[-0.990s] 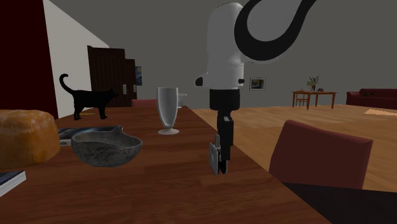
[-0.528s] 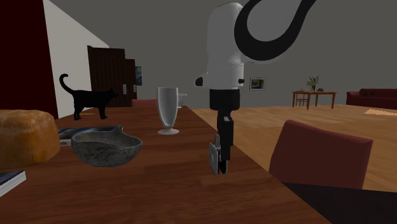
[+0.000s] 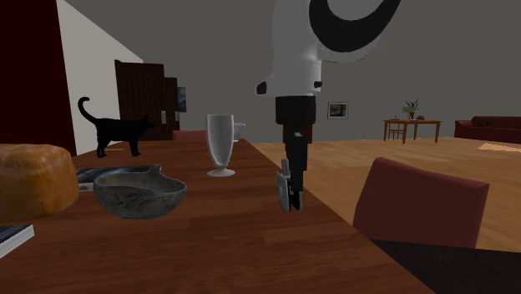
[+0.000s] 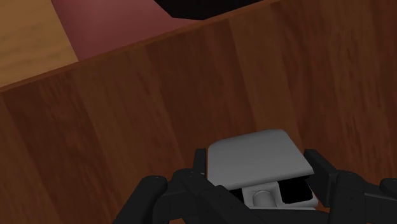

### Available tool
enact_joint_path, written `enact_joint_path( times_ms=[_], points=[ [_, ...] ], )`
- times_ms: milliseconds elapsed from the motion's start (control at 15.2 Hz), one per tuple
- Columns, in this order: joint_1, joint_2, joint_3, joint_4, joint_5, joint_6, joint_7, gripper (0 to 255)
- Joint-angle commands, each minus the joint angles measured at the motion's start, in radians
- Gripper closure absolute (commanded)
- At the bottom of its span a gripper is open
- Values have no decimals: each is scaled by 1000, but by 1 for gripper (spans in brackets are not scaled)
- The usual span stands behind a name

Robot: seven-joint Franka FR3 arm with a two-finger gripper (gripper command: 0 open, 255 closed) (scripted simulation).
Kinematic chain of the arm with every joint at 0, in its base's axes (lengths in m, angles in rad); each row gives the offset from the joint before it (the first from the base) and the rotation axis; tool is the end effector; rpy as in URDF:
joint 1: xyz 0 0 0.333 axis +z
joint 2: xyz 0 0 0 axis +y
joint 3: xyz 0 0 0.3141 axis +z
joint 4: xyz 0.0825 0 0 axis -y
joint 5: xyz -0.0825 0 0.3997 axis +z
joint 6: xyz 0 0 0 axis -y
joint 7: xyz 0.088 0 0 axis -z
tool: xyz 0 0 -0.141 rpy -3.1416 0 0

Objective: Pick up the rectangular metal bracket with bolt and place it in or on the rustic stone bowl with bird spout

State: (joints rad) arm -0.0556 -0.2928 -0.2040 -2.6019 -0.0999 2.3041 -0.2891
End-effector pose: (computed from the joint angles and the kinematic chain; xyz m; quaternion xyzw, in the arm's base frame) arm 0.4126 -0.1089 0.3056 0.9986 0.0527 -0.0063 0.0062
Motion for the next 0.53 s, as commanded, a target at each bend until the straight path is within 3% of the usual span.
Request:
enact_joint_path(
  times_ms=[0, 462],
  points=[
    [0, -17, 3, 14, -1, -32, 2, 255],
    [-1, -75, 11, 66, -2, -141, 4, 255]
  ],
)
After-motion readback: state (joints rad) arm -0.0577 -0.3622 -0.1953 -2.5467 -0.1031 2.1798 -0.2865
